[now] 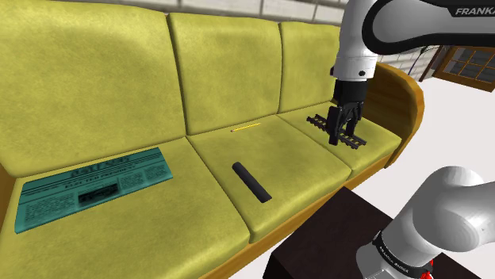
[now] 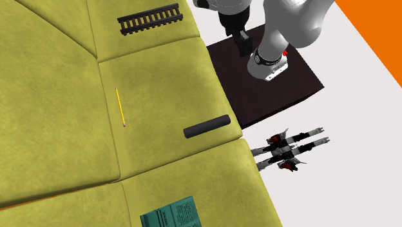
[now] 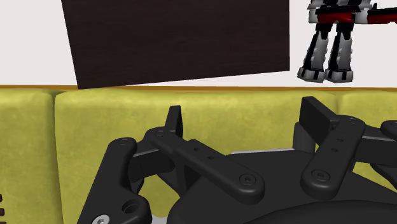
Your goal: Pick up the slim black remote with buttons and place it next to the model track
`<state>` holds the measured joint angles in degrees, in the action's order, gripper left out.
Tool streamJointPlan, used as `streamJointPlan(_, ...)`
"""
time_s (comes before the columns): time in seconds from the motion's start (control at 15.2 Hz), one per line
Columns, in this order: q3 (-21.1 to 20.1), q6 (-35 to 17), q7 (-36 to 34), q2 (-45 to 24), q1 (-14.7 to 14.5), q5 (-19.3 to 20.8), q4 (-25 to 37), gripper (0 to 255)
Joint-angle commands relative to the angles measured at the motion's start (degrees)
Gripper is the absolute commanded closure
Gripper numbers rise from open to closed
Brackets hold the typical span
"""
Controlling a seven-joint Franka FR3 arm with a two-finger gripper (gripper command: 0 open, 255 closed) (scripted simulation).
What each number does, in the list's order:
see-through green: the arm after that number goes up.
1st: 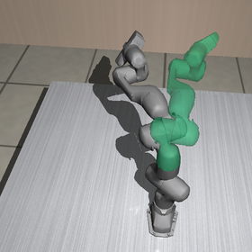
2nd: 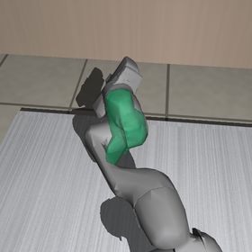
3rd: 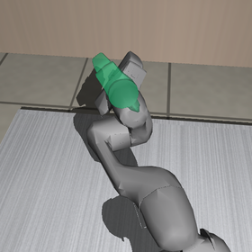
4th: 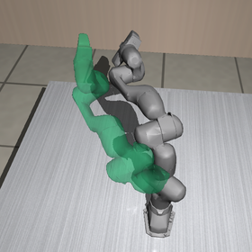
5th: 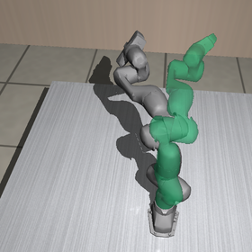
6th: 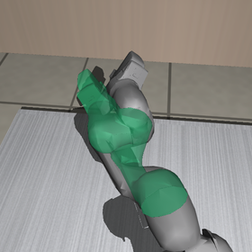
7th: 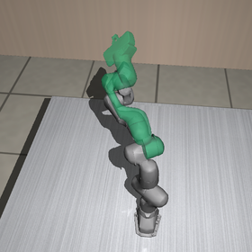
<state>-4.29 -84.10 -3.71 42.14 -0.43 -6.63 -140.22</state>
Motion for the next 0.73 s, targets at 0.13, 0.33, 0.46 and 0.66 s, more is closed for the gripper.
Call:
streamJointPlan(0.13,-1.7,-3.6,-1.7,-2.8,-0.4,-1.3,-0.6,0)
streamJointPlan(0.33,-4.2,-9.0,-4.3,-7.5,-1.0,-2.9,-0.8,0)
streamJointPlan(0.46,-5.8,-12.5,-5.9,-11.0,-1.3,-3.7,-0.5,0)
streamJointPlan(0.66,-8.1,-17.7,-8.5,-16.7,-1.7,-4.6,0.6,0)
